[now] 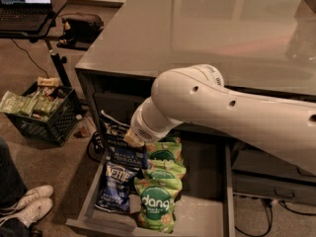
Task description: Pick blue chip bag from middle drawer and place on counter
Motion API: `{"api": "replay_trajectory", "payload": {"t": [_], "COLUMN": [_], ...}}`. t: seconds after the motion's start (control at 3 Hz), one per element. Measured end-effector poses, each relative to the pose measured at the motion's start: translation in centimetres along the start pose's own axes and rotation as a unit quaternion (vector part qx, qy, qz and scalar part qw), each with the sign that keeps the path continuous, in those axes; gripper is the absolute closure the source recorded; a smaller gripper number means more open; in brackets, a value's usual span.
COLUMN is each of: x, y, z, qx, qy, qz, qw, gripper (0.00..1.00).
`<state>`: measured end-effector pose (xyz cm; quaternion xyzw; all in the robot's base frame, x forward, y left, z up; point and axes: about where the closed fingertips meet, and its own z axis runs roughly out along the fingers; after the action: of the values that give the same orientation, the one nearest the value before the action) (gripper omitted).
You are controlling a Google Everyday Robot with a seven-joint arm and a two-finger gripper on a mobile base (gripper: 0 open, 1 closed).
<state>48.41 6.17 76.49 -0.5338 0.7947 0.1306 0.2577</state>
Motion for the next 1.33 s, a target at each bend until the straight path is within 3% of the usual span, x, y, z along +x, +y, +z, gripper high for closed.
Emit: {"api": "replay_trajectory", "payload": {"t": [0.33,0.67,1.33], "x": [-0.5,-1.1,-2.3], "y": [-0.3,-2.8,-9.2], "z": [-0.5,-2.4,-9.5], "qx": [0.003,0.015,0.067], "qy": [-0.010,-0.031,-0.053], "qz": [-0.005,-0.001,0.016], "qw": [0.9999,0.9994,0.9962], "gripper": [1.00,1.00,1.00]}}
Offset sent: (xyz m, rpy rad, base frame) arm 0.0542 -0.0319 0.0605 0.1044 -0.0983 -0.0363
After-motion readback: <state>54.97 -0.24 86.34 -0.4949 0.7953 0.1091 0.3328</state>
